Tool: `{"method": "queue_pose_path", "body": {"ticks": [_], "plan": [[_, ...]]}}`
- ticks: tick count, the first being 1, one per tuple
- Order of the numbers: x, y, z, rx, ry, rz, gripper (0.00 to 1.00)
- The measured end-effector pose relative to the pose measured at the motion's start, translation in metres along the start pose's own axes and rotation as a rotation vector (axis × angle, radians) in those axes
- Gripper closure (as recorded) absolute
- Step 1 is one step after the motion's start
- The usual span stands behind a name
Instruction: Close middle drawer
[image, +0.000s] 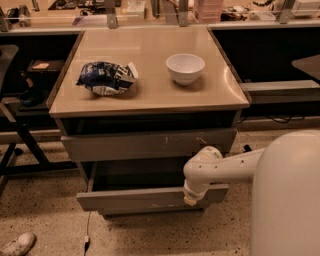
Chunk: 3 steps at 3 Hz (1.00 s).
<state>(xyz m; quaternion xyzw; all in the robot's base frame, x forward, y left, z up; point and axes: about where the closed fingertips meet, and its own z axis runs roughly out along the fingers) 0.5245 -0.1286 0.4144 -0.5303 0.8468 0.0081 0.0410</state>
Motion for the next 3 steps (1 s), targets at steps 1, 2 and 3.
{"method": "queue_pose_path", "body": {"ticks": [1, 2, 3], "plan": [[-0.011, -0.021, -0.004, 0.047, 0.002, -0.003, 1.0], [-0.018, -0.034, -0.01, 0.077, 0.005, -0.011, 1.0], [-0.018, -0.035, -0.01, 0.077, 0.005, -0.011, 0.82]]}}
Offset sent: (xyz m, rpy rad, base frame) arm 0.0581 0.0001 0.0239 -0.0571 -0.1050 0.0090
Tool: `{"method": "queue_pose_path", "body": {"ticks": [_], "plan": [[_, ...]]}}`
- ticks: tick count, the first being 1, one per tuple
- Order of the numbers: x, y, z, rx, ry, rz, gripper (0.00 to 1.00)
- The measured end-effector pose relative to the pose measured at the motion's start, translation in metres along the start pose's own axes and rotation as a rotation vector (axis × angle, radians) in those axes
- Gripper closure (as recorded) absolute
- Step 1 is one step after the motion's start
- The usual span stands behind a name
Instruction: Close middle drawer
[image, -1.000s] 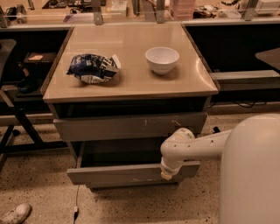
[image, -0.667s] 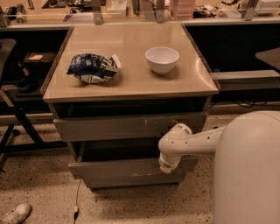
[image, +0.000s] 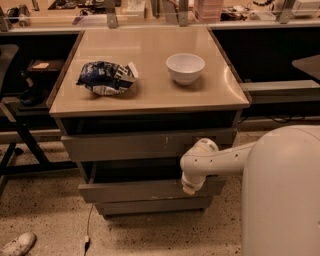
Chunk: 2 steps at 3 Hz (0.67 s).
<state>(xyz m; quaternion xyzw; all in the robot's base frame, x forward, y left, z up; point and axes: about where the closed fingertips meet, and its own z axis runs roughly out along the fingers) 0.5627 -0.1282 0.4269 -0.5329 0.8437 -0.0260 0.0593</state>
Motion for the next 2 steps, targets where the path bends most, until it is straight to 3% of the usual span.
{"method": "queue_pose_path", "body": {"ticks": [2], "plan": [[0.0, 0.0, 0.0, 0.0, 0.0, 0.0, 0.36]]}}
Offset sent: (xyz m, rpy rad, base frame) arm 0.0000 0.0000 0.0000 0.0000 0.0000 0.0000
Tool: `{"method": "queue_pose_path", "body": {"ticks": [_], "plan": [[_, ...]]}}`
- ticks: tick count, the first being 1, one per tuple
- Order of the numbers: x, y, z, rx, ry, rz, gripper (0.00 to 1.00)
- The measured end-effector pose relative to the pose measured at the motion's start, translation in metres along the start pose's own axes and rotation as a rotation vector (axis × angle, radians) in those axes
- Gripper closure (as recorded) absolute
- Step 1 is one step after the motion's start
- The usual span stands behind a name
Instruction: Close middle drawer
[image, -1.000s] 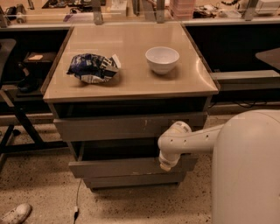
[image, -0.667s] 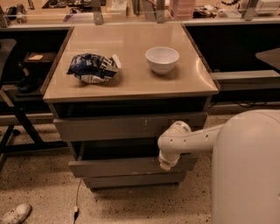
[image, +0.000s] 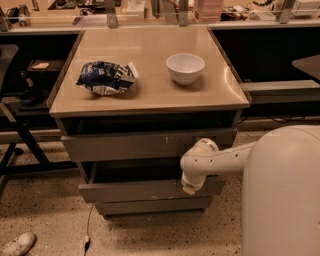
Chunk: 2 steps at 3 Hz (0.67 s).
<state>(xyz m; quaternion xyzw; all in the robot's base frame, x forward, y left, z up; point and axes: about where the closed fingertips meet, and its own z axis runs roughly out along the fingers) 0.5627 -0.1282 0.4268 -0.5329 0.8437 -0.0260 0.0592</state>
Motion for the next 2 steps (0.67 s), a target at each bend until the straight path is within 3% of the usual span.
{"method": "queue_pose_path", "body": {"ticks": [1, 2], "plan": [[0.0, 0.0, 0.0, 0.0, 0.0, 0.0, 0.13], [0.0001, 0.0002, 0.0002, 0.0, 0.0, 0.0, 0.0]]}}
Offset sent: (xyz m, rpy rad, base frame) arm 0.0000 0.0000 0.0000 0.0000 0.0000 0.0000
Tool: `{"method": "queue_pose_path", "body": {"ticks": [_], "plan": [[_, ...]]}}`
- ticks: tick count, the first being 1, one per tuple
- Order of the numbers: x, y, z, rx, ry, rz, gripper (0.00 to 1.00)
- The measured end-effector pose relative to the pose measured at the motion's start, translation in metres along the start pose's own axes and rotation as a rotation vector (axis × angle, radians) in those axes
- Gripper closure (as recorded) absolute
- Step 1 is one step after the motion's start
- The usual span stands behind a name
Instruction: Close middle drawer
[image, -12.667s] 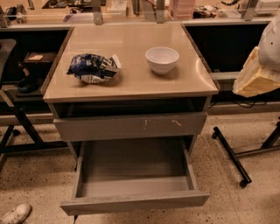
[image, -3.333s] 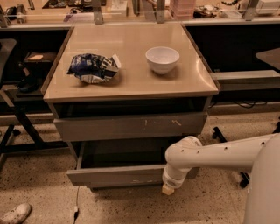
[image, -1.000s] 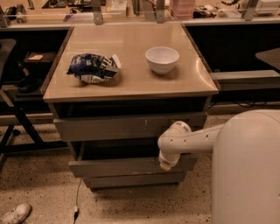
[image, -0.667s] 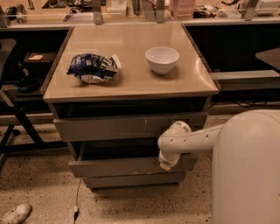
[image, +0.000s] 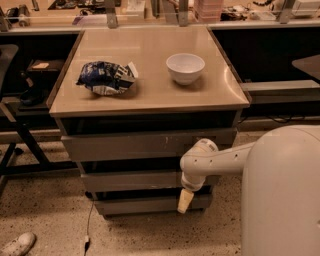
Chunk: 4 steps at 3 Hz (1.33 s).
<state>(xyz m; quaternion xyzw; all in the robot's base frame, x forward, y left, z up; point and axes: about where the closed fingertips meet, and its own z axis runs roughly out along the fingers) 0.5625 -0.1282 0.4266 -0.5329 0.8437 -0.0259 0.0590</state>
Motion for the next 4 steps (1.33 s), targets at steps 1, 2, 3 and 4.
{"method": "queue_pose_path", "body": {"ticks": [1, 2, 3, 4], "plan": [[0.0, 0.0, 0.0, 0.0, 0.0, 0.001, 0.0], [0.05, 0.002, -0.023, -0.001, 0.022, 0.171, 0.0], [0.114, 0.004, -0.056, 0.023, 0.037, 0.377, 0.0], [0.181, 0.022, -0.099, 0.08, 0.059, 0.561, 0.0]]}}
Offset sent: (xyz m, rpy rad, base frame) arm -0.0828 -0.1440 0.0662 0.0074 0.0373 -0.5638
